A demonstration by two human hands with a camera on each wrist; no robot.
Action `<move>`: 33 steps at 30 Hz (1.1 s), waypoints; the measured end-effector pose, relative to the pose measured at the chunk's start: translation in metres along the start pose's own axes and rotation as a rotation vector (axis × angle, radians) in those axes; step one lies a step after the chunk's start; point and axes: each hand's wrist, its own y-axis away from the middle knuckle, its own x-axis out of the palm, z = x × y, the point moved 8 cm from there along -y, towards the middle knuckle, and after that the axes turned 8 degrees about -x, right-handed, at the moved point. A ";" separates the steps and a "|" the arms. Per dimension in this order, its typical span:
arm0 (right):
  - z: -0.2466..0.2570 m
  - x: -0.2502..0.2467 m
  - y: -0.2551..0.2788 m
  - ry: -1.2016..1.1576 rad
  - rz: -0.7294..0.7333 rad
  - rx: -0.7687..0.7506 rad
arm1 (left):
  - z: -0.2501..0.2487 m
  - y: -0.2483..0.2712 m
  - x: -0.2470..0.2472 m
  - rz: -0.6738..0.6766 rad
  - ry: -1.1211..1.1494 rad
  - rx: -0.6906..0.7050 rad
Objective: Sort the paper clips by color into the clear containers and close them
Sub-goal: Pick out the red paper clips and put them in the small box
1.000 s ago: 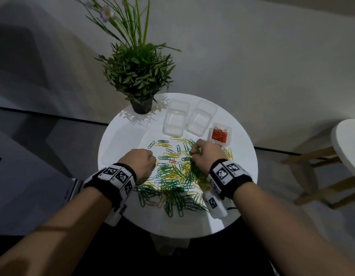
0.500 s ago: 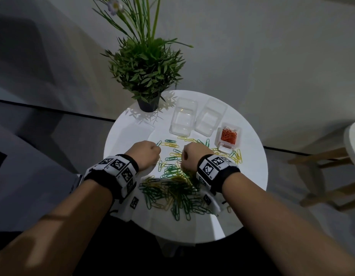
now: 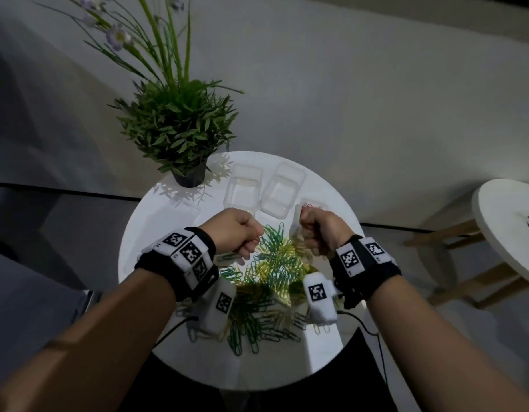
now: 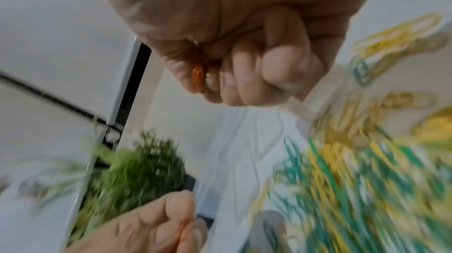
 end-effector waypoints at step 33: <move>-0.008 -0.050 0.024 0.593 0.000 -0.354 | -0.018 0.011 0.030 -0.247 -0.485 0.293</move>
